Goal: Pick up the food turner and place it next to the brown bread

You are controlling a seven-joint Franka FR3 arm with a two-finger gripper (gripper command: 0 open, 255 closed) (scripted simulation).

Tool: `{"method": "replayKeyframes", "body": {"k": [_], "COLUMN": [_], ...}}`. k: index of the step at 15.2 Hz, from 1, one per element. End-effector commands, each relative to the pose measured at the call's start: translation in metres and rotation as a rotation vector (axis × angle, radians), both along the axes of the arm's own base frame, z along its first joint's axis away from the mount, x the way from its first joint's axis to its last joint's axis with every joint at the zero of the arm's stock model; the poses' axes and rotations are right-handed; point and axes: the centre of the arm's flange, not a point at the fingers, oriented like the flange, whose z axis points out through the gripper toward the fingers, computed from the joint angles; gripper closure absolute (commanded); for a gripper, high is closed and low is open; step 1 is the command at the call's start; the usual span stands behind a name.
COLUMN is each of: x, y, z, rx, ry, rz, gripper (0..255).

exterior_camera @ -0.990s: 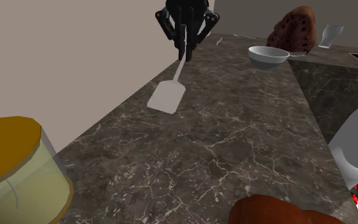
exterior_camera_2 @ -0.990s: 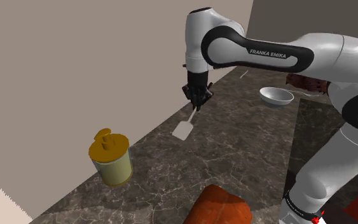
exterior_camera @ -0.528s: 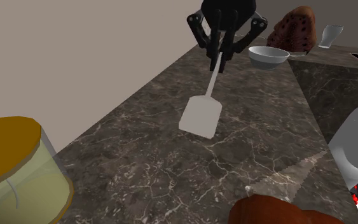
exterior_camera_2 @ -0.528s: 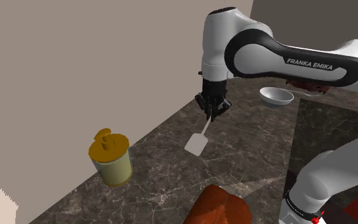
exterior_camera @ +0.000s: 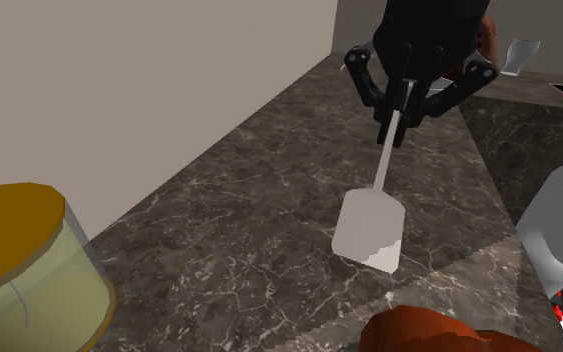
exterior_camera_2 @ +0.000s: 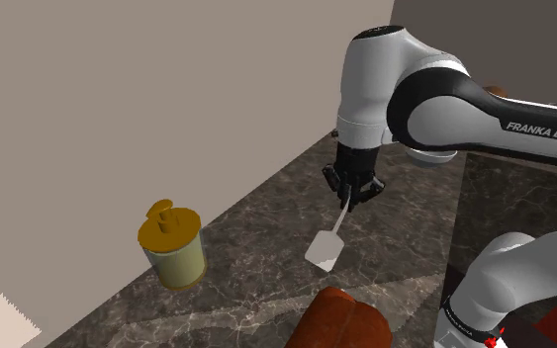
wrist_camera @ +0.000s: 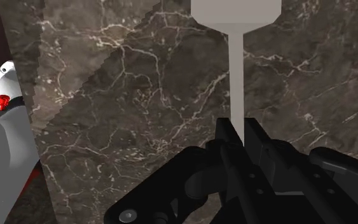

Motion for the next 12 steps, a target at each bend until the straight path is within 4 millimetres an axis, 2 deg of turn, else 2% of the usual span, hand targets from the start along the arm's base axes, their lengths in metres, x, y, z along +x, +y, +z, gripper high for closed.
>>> {"method": "replayKeyframes", "body": {"k": [1, 12], "x": [-0.001, -0.001], "y": [0.0, 0.0], "z": [-0.011, -0.069], "rx": [0.0, 0.0], "ry": [0.0, 0.0], "rz": [0.0, 0.0], "gripper": [255, 255]}}
